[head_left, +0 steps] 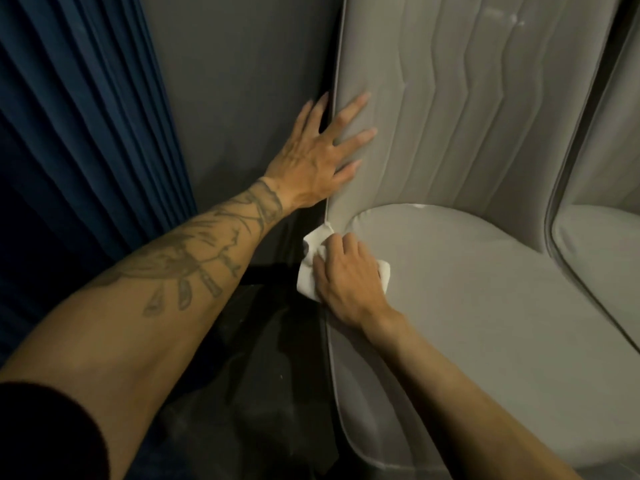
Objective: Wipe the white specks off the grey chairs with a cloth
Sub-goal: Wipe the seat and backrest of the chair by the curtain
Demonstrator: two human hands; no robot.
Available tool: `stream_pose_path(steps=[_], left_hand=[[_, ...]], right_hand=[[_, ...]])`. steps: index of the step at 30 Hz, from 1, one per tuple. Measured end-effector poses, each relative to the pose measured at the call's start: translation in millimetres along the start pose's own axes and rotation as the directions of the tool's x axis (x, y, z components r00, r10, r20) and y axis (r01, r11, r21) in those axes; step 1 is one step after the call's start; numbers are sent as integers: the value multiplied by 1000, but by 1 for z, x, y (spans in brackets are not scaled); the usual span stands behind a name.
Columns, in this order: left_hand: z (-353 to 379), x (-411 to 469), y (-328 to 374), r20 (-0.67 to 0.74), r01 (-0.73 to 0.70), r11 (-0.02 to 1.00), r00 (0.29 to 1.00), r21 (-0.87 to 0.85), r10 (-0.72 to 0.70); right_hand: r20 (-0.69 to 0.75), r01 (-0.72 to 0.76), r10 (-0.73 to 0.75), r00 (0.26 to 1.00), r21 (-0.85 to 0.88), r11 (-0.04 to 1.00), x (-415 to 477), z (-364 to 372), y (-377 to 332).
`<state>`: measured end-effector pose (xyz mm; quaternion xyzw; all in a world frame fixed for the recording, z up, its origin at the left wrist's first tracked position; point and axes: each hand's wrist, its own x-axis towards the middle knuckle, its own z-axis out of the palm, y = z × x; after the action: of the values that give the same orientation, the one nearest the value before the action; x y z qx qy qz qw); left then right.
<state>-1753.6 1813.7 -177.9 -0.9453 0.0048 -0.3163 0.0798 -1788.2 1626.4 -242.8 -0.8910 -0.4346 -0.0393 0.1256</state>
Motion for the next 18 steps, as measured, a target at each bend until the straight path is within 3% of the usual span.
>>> stream_pose_path(steps=[5,11,16,18], left_hand=[[9,1,9,-106,28,993,994,-111,-40],[9,0,18,-102,76,985,990,-157,-93],[11,-2,21,-104,118,978,985,-174,-137],[9,-3,24,-105,129,976,983,-175,-149]], right_hand=[[-29,176,-177,984,-37,984,-50,11,4],[-5,6,-6,1000,-8,1000,2,4,0],[22,206,-206,978,-20,978,-85,2,-3],[27,207,-207,978,-20,978,-100,2,2]])
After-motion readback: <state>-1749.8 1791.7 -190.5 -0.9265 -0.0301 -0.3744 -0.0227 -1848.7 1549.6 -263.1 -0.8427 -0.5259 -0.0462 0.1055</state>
